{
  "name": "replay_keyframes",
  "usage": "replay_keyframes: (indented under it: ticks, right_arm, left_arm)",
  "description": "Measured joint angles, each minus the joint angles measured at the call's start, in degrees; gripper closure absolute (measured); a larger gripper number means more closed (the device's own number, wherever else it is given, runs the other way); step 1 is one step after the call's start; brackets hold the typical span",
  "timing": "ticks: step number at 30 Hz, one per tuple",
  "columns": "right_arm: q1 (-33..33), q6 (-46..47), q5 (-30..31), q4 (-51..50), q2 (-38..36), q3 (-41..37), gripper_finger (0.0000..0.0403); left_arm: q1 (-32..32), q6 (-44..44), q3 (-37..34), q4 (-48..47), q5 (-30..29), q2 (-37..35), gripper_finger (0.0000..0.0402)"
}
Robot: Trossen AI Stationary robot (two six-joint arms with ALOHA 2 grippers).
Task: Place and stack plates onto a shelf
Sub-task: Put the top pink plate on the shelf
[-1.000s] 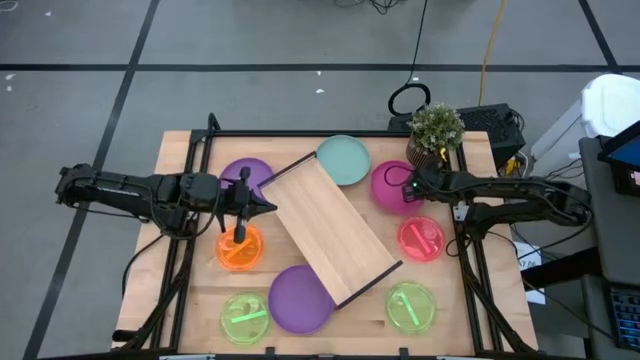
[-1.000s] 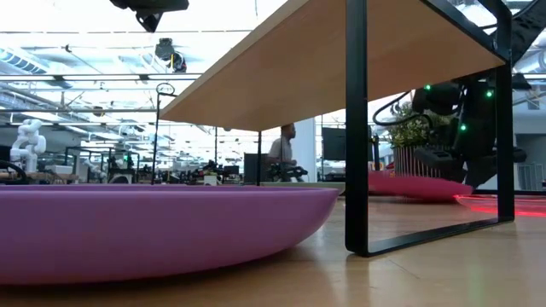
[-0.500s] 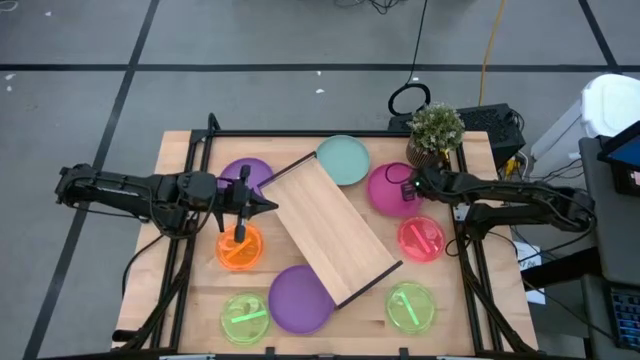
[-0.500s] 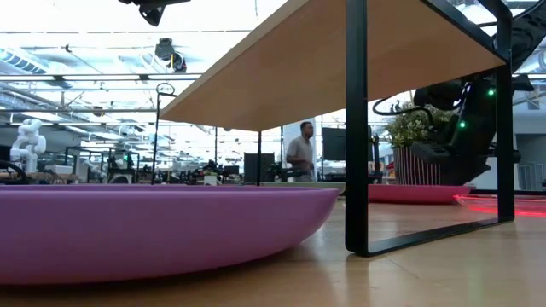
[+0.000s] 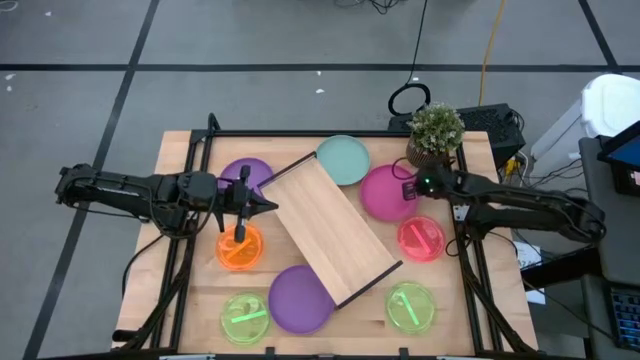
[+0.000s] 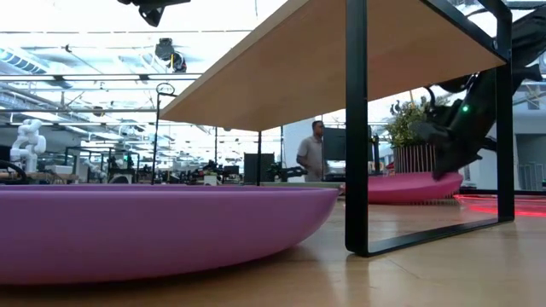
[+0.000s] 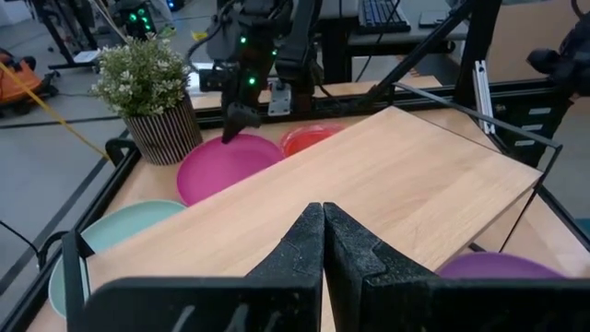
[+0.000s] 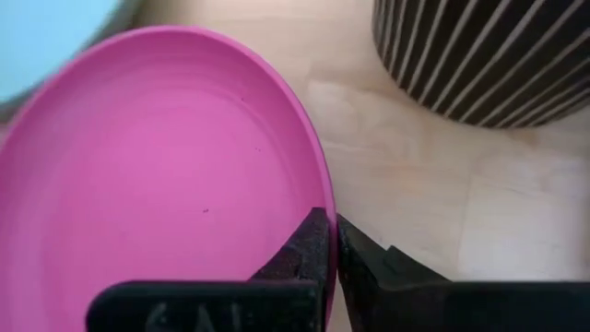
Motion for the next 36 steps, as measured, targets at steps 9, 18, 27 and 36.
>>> replay_keyframes:
  ticks: [9,18,27,36]
  right_arm:
    - [0.94,0.02,-0.99,0.04,-5.21,0.0,0.0403]
    - [1.17,0.15,-2.0,2.06,-9.05,0.02,0.0403]
    - [5.5,0.26,-3.57,6.4,-10.88,2.94,0.0403]
    - [9.44,-1.99,3.11,6.6,-10.88,7.55,0.0403]
  left_arm:
    - [0.0,0.07,0.0,-0.02,-0.02,0.0,0.04]
    - [0.0,0.64,0.0,0.07,-0.02,0.0,0.04]
    - [0.0,0.66,0.0,0.1,-1.89,0.0,0.04]
    - [0.0,0.64,0.0,0.22,-2.01,0.0,0.04]
